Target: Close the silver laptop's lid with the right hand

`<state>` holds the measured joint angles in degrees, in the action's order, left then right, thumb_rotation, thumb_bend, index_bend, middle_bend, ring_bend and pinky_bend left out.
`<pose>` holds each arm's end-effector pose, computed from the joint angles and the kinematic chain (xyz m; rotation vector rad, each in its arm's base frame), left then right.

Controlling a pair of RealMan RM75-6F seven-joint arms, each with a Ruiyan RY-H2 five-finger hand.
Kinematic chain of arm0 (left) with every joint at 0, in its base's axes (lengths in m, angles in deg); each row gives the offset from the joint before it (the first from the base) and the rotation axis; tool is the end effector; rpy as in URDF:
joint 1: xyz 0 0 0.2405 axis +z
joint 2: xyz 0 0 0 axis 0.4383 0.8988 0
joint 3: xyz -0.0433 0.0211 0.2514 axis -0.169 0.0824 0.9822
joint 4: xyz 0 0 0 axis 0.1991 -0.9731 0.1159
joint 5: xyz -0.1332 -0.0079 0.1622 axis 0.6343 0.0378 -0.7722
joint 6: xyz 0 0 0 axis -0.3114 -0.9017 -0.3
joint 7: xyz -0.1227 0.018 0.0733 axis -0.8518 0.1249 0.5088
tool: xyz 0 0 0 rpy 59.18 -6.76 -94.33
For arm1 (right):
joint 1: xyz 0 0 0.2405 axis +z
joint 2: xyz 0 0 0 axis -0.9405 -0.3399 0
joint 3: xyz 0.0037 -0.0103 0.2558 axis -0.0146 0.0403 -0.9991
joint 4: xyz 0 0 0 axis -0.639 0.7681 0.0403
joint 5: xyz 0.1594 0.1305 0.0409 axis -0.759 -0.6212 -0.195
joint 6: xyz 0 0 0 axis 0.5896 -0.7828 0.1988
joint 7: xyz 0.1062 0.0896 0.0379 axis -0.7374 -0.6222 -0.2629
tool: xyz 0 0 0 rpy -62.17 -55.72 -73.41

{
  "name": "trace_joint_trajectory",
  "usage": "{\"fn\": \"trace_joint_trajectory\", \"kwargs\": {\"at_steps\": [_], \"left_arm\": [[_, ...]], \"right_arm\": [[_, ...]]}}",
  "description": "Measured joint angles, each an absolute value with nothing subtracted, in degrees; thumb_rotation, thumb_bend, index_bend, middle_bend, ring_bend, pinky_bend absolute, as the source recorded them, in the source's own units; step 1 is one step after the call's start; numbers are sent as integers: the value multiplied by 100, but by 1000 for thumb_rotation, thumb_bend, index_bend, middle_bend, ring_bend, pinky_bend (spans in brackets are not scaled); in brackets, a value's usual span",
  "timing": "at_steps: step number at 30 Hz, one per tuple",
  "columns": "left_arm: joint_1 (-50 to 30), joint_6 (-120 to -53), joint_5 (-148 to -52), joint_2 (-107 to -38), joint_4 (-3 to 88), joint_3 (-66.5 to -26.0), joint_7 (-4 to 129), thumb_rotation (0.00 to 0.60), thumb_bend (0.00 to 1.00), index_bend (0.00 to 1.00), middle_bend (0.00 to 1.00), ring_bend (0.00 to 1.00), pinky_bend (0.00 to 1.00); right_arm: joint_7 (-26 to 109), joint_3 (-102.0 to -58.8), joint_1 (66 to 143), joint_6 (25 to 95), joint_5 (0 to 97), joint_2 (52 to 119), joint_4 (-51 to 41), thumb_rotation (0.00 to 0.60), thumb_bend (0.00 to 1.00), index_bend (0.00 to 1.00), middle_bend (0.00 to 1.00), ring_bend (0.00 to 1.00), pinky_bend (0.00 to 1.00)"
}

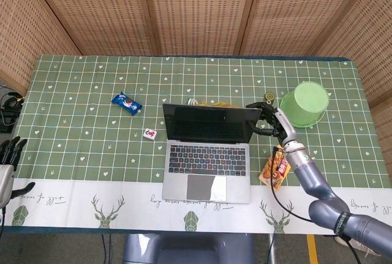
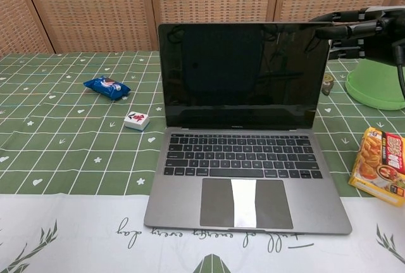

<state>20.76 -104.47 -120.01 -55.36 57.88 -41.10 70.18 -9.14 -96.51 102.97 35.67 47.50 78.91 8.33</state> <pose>-0.3335 0.1844 0.1541 -1.3932 -0.8258 -0.7120 -0.1874 -0.3760 0.0707 0.9042 -2.1473 1.5682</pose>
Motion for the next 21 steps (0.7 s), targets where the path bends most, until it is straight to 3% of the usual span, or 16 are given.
{"fn": "trace_joint_trajectory", "kwargs": {"at_steps": [21], "left_arm": [[2088, -10500, -12088, -5514, 5852, -4068, 7029, 600, 0, 0, 0, 0, 0]], "right_arm": [[-1417, -9582, 10077, 3613, 5232, 7749, 1067, 600, 455, 462, 437, 454, 410]]}}
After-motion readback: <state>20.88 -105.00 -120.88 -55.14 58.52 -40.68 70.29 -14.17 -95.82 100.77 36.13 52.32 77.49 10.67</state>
